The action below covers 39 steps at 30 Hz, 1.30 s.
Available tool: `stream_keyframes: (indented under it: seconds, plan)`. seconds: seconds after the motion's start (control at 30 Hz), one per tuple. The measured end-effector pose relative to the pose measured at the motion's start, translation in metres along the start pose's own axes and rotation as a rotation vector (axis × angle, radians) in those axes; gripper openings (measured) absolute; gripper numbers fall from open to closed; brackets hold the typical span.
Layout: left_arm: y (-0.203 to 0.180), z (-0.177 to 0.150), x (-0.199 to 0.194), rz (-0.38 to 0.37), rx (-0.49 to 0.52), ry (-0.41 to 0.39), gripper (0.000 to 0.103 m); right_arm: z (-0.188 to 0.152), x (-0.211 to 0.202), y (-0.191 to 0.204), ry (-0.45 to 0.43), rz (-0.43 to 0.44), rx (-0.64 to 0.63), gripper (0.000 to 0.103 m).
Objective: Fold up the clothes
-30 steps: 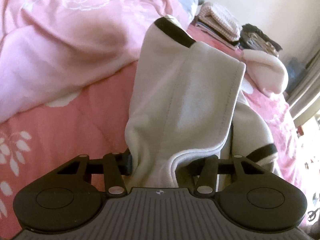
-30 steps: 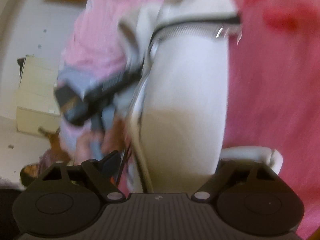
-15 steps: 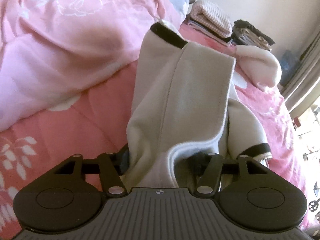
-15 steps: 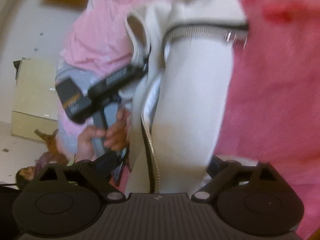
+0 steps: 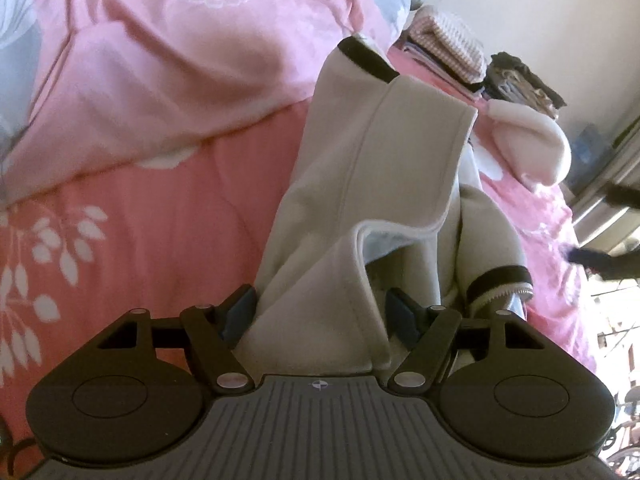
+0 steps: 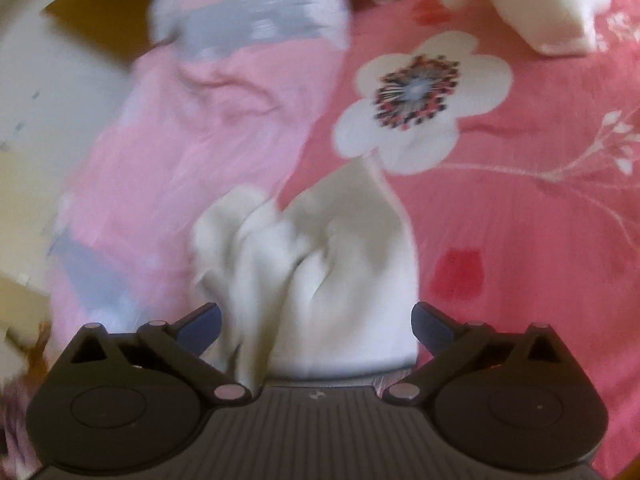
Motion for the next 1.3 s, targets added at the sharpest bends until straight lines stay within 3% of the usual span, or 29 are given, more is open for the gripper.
stream_keyframes:
  seconds: [0.13, 0.5, 0.73, 0.93, 1.13, 1.2, 1.3]
  plan:
    - [0.005, -0.006, 0.004, -0.026, -0.021, 0.011, 0.081, 0.021, 0.044, -0.012, 0.000, -0.028, 0.067, 0.103]
    - [0.007, -0.012, 0.016, -0.047, -0.047, 0.046, 0.091, 0.010, 0.103, -0.014, 0.108, -0.060, 0.086, 0.103]
    - [0.005, -0.012, 0.021, -0.051, -0.065, 0.056, 0.091, 0.018, 0.131, -0.012, 0.101, -0.024, 0.128, 0.103]
    - [0.004, -0.012, 0.022, -0.033, -0.065, 0.039, 0.082, 0.019, 0.133, -0.006, 0.115, 0.033, 0.122, 0.101]
    - [0.006, -0.009, 0.024, -0.013, -0.087, 0.027, 0.062, 0.004, 0.130, 0.006, 0.166, 0.077, 0.105, 0.068]
    - [0.008, -0.009, 0.023, -0.007, -0.094, 0.026, 0.056, -0.001, 0.125, 0.012, 0.155, 0.083, 0.079, 0.050]
    - [0.008, -0.007, 0.022, -0.014, -0.098, 0.020, 0.053, -0.010, 0.115, 0.017, 0.144, 0.086, 0.045, 0.037]
Point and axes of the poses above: each gripper's, at about its wrist camera, not at the fingertips, and x roughly the way its jaws point, y to its left, z to its top, the point moved 7 cm from there along x, roughly the way its jaws point, and after that the axes turned 12 degrees about x, right-handed, at the moved point
